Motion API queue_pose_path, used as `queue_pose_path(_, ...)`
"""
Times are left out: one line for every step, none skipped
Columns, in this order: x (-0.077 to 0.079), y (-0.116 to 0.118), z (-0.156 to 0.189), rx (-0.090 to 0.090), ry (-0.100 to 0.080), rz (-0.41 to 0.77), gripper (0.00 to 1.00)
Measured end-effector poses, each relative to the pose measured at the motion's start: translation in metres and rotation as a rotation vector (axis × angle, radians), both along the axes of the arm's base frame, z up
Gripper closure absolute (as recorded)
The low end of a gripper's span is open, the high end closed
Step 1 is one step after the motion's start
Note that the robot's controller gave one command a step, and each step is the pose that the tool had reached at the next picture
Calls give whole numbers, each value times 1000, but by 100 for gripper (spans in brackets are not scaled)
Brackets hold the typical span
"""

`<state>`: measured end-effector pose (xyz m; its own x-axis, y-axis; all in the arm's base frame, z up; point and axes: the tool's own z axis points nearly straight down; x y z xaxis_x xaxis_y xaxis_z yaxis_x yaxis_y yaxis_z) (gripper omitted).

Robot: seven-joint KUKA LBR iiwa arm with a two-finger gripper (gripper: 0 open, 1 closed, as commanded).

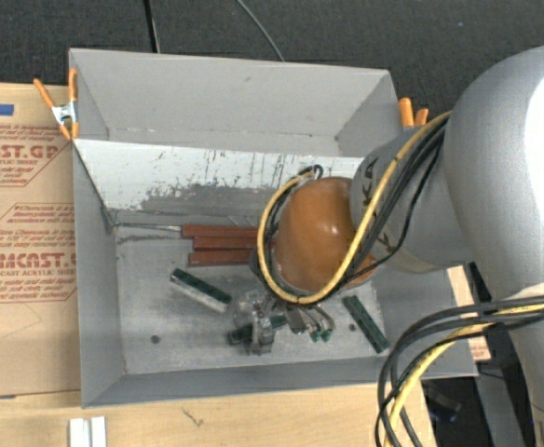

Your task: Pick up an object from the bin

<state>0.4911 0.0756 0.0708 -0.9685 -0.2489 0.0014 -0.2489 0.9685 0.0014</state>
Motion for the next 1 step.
queue_pose_path(7,-24,133,0,-3,-4,100)
